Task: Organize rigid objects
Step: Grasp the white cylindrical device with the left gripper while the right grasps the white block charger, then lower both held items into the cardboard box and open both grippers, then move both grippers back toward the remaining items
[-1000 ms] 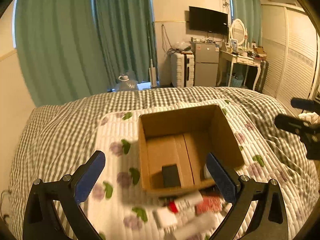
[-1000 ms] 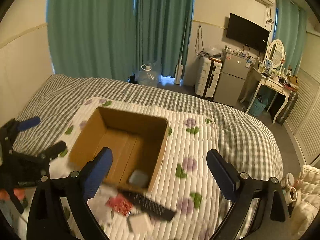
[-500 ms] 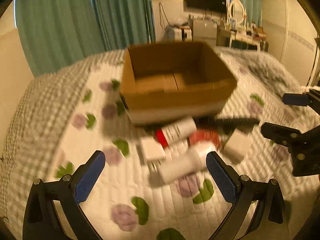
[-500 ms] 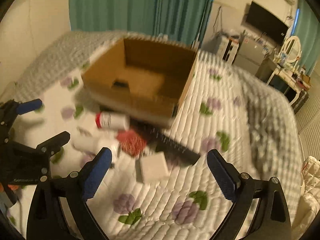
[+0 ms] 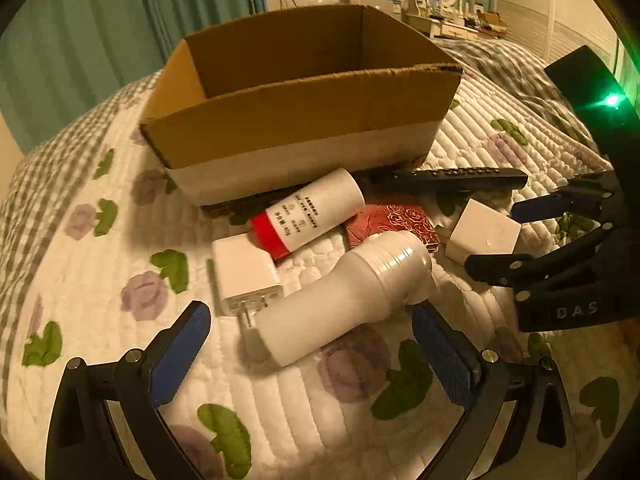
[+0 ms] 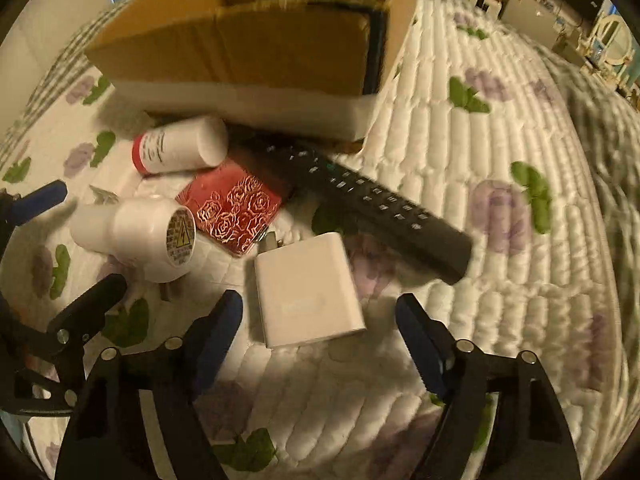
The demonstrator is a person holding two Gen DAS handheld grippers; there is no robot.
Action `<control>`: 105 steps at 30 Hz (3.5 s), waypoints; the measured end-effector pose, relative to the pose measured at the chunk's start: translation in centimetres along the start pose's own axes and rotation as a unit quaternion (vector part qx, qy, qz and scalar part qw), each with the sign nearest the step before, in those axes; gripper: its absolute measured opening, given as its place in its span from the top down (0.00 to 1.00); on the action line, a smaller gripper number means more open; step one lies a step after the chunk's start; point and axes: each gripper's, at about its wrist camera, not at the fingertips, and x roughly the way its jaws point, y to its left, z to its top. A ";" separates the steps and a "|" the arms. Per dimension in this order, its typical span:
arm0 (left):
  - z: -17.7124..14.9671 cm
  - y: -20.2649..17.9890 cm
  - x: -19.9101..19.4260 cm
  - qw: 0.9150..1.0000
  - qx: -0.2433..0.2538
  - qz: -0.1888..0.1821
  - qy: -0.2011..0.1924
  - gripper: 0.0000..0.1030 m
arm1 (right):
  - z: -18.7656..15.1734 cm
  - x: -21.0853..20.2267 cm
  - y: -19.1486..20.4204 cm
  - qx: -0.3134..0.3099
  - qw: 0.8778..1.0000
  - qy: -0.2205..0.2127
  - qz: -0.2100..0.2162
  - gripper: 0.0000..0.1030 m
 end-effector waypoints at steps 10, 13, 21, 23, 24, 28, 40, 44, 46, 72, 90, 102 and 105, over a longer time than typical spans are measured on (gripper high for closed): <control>1.2 -0.8 1.7 0.999 0.033 -0.030 0.019 0.02 | -0.9 -0.2 2.3 -0.041 0.999 -0.010 -0.033 0.48; 1.3 -1.3 1.9 0.997 0.047 -0.061 0.029 0.18 | -1.3 -1.4 2.5 -0.046 0.998 -0.018 -0.032 0.48; 1.0 -3.5 3.1 0.991 0.102 -0.064 0.052 0.48 | -2.0 -3.2 2.0 -0.043 0.998 -0.031 -0.028 0.49; 1.2 -3.7 3.3 0.992 0.096 -0.062 0.049 0.52 | -1.9 -3.3 2.0 -0.040 0.998 -0.030 -0.028 0.50; 1.3 -3.7 3.1 0.993 0.093 -0.064 0.047 0.54 | -1.9 -3.4 2.0 -0.038 0.998 -0.033 -0.029 0.50; 1.2 -3.8 1.7 0.994 0.084 -0.069 0.032 0.57 | -1.7 -5.0 1.7 -0.034 0.997 -0.068 -0.033 0.51; 2.0 -0.9 -5.7 0.996 0.045 -0.068 -0.023 0.57 | -2.8 -10.7 3.3 -0.044 0.988 -0.136 -0.058 0.51; 2.6 -0.4 -7.7 0.997 0.042 -0.055 -0.029 0.57 | -2.8 -13.3 4.2 -0.039 0.982 -0.174 -0.066 0.51; 3.0 0.0 -8.7 0.997 0.039 -0.054 -0.036 0.57 | -2.4 -14.8 4.6 -0.040 0.979 -0.188 -0.067 0.51; 18.7 8.6 -5.4 0.996 -0.025 -0.010 -0.087 0.57 | 15.0 -18.0 4.0 -0.045 0.960 -0.272 -0.048 0.51; 20.9 8.6 5.2 0.999 -0.019 0.003 -0.044 0.20 | 19.5 -8.7 -0.7 -0.017 0.973 -0.230 -0.014 0.51; 20.1 9.5 2.0 0.997 -0.031 -0.023 -0.074 0.20 | 21.6 -6.8 -1.3 0.021 0.974 -0.226 0.011 0.36; 19.6 9.6 0.2 0.996 -0.040 -0.029 -0.080 0.13 | 20.6 -8.5 -1.2 0.022 0.971 -0.240 0.003 0.35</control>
